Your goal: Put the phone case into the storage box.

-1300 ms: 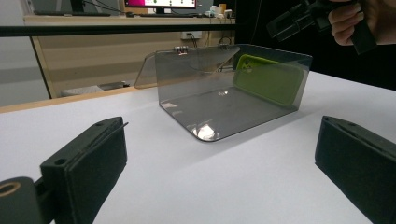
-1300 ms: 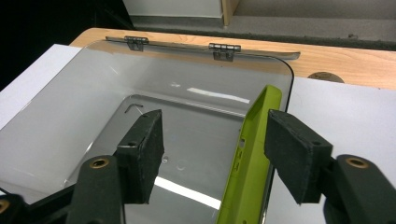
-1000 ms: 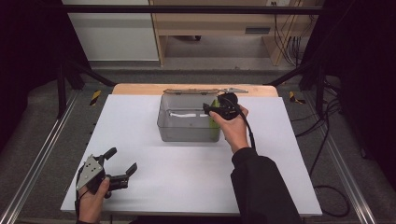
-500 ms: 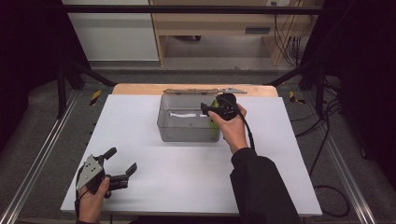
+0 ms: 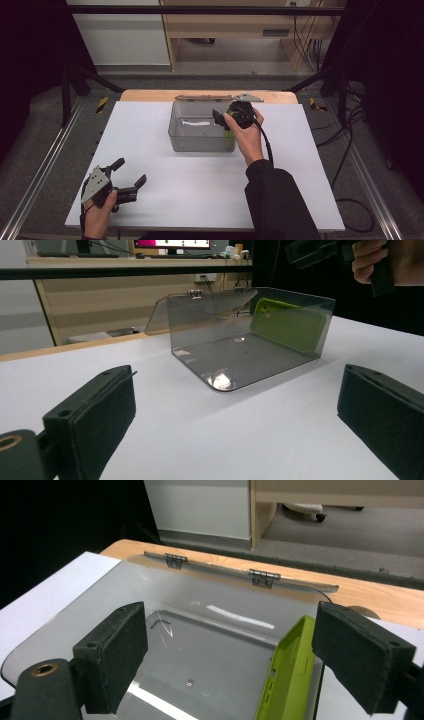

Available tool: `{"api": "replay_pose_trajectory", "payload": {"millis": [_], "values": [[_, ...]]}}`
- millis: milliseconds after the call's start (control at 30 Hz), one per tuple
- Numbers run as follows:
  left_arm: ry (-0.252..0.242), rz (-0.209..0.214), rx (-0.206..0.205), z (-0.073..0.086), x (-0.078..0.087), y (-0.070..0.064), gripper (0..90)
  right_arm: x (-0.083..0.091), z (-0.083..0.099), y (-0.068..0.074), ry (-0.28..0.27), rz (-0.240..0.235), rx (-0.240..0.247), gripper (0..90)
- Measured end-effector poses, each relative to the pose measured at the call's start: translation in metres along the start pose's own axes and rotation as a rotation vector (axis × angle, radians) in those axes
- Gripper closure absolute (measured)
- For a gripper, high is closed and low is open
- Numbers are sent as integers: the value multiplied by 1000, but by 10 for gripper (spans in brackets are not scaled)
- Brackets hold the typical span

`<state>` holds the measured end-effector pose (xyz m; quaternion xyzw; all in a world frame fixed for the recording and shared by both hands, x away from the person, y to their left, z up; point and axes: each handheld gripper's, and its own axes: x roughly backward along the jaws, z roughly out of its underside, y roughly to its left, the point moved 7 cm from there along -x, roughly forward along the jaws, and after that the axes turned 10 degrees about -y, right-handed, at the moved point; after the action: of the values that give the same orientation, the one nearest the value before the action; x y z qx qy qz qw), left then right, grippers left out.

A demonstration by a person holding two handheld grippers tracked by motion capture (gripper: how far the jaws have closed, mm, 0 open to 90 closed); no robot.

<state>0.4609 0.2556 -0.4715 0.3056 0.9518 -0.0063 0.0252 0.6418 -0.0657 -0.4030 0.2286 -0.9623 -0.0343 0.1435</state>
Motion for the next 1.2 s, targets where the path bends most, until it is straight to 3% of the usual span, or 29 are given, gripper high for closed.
{"api": "replay_pose_trajectory", "payload": {"millis": [367,633,867,1200], "values": [[1,-1,0,0,0,0,20,6,-4,1,-17,2,24,151],[1,-3,0,0,1,1,19,15,-12,3,-71,-13,63,142],[-1,-3,1,0,1,1,19,22,-19,2,-116,1,91,105],[2,-5,0,0,1,2,19,32,-23,-3,-130,48,148,46]]}}
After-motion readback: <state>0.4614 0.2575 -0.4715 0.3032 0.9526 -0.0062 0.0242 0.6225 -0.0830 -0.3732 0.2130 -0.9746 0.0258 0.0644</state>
